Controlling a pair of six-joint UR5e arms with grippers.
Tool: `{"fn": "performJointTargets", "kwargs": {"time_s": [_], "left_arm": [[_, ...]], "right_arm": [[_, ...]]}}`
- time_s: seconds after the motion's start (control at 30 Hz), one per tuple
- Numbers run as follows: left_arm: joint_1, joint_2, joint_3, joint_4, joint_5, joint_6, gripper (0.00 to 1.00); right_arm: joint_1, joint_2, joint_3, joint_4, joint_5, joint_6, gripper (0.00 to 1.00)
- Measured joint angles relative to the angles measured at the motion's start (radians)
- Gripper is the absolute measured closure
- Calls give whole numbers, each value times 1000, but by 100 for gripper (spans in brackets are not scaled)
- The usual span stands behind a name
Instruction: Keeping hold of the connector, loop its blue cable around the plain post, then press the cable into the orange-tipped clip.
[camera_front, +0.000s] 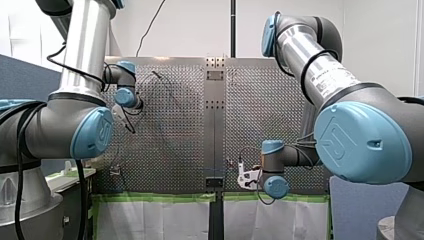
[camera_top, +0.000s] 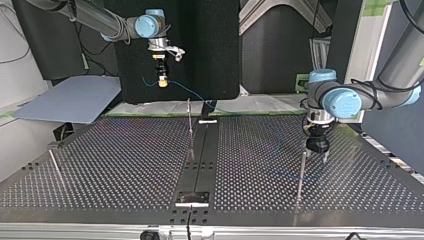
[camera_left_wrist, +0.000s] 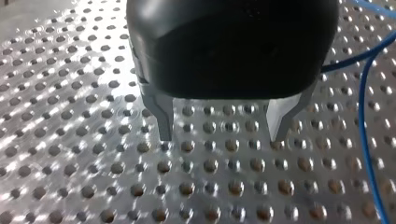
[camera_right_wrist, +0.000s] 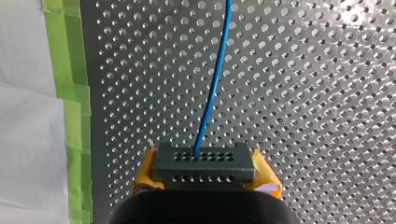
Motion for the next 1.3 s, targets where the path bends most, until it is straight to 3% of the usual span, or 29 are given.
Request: {"fn": "performJointTargets", "kwargs": {"time_s": [0.27,0.43,0.73,1.3], "left_arm": [[4,5,-8,46,79,-79,2],[15,40,-42,82,126,-131,2],[18,98,-79,110,161,-216,2],[38,115,-132,161,167,-233,2]], "right_arm": [[0,1,0,-3,0,0,100],[-1,1,0,-4,0,0,100],[-2,1,-1,-10,-2,0,100],[-3,1,-1,-20,-3,3,100]]}}
